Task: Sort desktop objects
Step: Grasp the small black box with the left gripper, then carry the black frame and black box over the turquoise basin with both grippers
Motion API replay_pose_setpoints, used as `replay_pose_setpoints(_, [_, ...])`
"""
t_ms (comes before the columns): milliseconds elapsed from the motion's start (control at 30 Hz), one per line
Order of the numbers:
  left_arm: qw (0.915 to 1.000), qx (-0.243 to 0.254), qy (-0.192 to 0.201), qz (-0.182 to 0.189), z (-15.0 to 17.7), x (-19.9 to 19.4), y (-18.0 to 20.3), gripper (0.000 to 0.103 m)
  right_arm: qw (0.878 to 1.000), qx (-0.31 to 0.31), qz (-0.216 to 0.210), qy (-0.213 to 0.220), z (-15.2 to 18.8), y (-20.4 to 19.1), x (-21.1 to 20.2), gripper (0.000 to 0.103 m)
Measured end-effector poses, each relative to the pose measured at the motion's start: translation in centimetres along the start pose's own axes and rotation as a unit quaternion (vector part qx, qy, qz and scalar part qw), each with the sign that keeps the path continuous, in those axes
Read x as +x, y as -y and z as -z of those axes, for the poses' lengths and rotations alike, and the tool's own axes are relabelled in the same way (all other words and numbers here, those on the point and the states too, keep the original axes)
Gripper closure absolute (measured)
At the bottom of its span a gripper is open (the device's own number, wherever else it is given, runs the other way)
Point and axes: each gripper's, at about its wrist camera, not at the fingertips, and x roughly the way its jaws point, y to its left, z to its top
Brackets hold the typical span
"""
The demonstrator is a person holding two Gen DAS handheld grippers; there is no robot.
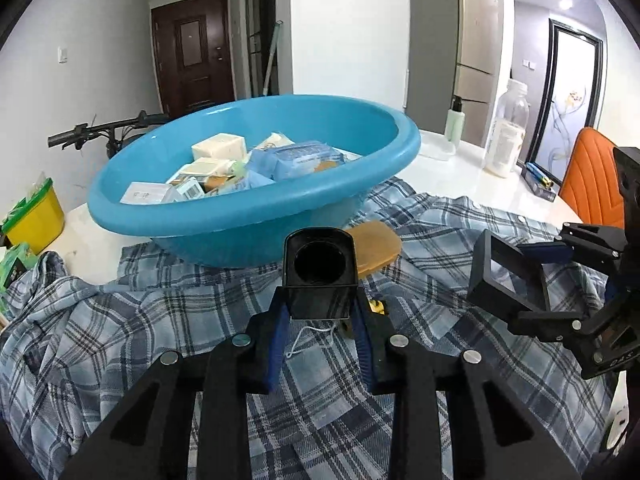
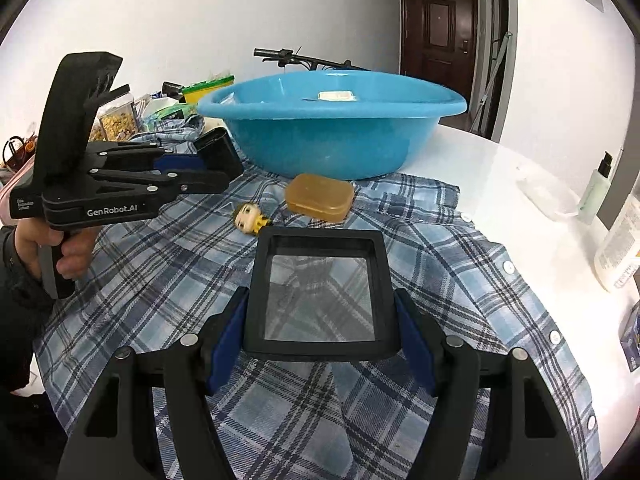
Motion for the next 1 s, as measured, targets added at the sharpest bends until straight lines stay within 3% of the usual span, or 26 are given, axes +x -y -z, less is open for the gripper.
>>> replay_pose_setpoints(433, [0.9989,-0.024,0.040,0.011,-0.4,-2.4,-1.0,0.071,0.996,-0.019,0.027,0.089,-4.5,-1.3,-3.9,0.034])
replay_pose_setpoints(667, [0.9964,-0.047,0.069,0.013,-0.7,-4.1,-2.2,0.071,0.992,-0.022,0.021,0.120,-8.1,-1.8,-3.4,0.034])
replay_pose_setpoints(1000, [0.9951,-0.061,0.078,0.008,-0.7,-4.6,-2.8,0.071,0.983,-0.015,0.008,0.181,-14.7,-2.3,-0.4,0.034])
